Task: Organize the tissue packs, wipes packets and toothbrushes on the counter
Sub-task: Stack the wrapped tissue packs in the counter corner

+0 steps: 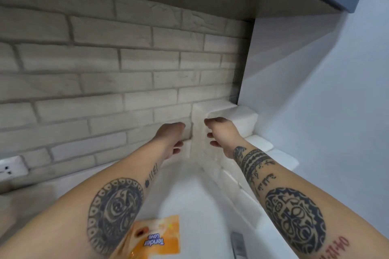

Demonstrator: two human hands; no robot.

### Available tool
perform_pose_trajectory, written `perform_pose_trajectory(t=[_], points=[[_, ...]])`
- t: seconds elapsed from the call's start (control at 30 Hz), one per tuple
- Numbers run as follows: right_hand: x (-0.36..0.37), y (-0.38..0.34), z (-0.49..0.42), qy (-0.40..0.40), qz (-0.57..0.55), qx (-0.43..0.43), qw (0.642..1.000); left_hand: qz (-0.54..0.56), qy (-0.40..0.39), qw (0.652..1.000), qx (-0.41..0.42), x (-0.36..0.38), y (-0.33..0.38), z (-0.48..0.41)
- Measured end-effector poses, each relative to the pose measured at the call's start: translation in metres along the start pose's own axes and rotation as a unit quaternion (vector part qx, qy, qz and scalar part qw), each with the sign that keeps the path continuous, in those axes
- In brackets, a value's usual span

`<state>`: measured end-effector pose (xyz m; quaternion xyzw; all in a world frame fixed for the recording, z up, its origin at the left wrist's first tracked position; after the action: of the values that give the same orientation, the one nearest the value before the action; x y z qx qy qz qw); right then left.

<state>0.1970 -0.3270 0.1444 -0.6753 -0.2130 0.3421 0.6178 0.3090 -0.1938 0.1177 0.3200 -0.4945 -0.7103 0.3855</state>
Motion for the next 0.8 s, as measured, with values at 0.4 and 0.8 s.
perform_pose_trajectory(t=[0.4, 0.8], points=[[0.240, -0.008, 0.169, -0.120, 0.025, -0.134, 0.983, -0.418, 0.200, 0.880, 0.107, -0.304, -0.062, 0.113], [0.433, 0.045, 0.239, -0.224, 0.206, -0.146, 0.941, -0.399, 0.232, 0.887, 0.015, -0.477, -0.187, 0.114]])
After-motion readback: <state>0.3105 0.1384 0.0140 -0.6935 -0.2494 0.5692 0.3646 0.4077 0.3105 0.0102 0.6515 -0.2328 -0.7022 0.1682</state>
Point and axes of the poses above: each hand's wrist, its own z-axis away from the middle knuckle, its own x-axis out of the palm, y = z × x, the point moved 6 cm from there along -z, towards the middle knuckle, and after that the axes turned 2 degrees about -x, right-handed, at the moved point
